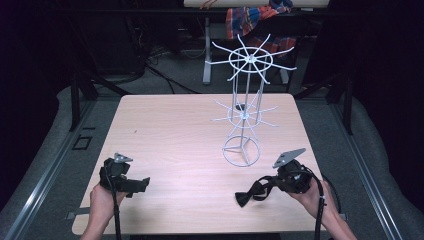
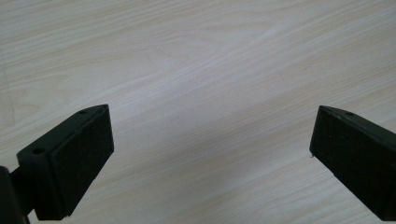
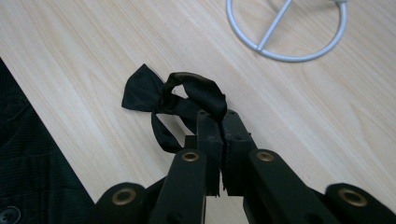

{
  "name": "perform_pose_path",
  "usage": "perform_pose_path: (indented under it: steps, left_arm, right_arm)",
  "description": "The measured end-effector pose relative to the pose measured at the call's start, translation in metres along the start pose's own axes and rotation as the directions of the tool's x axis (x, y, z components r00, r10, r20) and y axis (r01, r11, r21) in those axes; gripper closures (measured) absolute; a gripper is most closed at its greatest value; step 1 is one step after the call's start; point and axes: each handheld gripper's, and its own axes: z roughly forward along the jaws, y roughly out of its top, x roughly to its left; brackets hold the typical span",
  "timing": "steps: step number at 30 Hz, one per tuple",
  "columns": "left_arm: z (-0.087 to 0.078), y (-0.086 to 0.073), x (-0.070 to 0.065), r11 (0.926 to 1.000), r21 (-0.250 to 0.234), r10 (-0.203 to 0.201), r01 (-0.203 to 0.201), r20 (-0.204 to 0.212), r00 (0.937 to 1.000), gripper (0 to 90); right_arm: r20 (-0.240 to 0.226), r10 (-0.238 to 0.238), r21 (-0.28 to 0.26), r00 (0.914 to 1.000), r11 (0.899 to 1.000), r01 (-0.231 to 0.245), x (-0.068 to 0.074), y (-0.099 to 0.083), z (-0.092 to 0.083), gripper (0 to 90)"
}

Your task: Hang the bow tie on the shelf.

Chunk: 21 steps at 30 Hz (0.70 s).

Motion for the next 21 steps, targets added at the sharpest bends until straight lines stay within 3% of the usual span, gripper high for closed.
perform_pose_path:
  steps: [14, 21]
  left_arm:
    - [0.001, 0.001, -0.002, 1.0000, -0.003, 0.004, -0.004, -0.015, 0.9999, 0.0]
    - [0.002, 0.001, 0.000, 1.0000, -0.001, 0.000, 0.000, -0.006, 1.0000, 0.0]
  right_arm:
    - [0.041, -0.002, -0.052, 0.9992, 0.999, 0.004, -0.006, 0.005, -0.019, 88.6]
    - [0.054, -0.014, -0.053, 0.9984, 0.998, 0.017, -0.008, 0.011, -0.027, 88.5]
